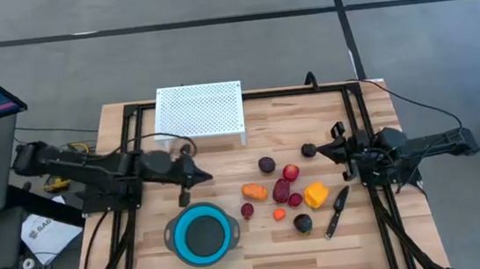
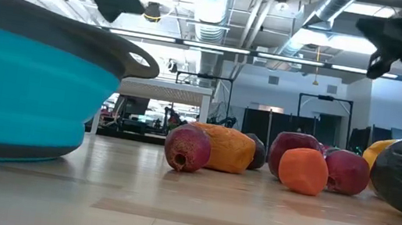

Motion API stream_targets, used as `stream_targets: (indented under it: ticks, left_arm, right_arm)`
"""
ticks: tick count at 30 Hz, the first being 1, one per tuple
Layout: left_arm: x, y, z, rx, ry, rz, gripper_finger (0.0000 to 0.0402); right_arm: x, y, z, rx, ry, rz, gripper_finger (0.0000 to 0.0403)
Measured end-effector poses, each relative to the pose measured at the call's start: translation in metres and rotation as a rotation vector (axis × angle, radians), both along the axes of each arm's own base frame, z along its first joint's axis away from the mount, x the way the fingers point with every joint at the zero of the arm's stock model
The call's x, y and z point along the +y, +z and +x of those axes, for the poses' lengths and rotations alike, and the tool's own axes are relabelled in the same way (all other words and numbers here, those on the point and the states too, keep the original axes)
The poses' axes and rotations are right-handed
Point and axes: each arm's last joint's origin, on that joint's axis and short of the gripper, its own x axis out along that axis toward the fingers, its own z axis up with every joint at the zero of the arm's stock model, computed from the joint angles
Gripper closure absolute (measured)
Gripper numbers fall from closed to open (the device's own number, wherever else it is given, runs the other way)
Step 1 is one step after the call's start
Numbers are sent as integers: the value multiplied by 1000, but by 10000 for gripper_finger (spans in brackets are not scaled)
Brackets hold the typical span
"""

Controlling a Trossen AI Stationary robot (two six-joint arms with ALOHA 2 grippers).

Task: Pick & Place Fruit
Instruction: Put the blue strainer bowl on the shelf

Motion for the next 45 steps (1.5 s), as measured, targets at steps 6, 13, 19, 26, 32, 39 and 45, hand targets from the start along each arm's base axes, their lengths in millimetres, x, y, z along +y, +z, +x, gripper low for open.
stream_targets:
  ticks: [6, 13, 19, 26, 32, 39, 45]
  left_arm:
    - [-17, 6, 1, 279, 45, -111, 308]
    - [-36, -19, -13, 412, 112, -285, 206]
    - [-47, -53, -8, 405, 130, -240, 185]
    - [-46, -80, 3, 454, 189, -162, 219]
    - [-50, -85, 14, 409, 94, -118, 288]
    - [-37, -75, 20, 364, 64, -226, 386]
    - [-3, -37, 25, 179, 146, -310, 382]
  right_arm:
    - [1, -1, 11, 11, -6, -9, 403]
    - [-2, -3, 21, 20, -34, -37, 403]
    - [-5, -8, 29, 49, -58, -28, 403]
    - [-6, -11, 38, 96, -57, -3, 403]
    - [-5, -11, 47, 128, -52, 20, 403]
    - [-5, -11, 52, 113, -46, 23, 403]
    - [-5, -12, 54, 98, -46, 23, 403]
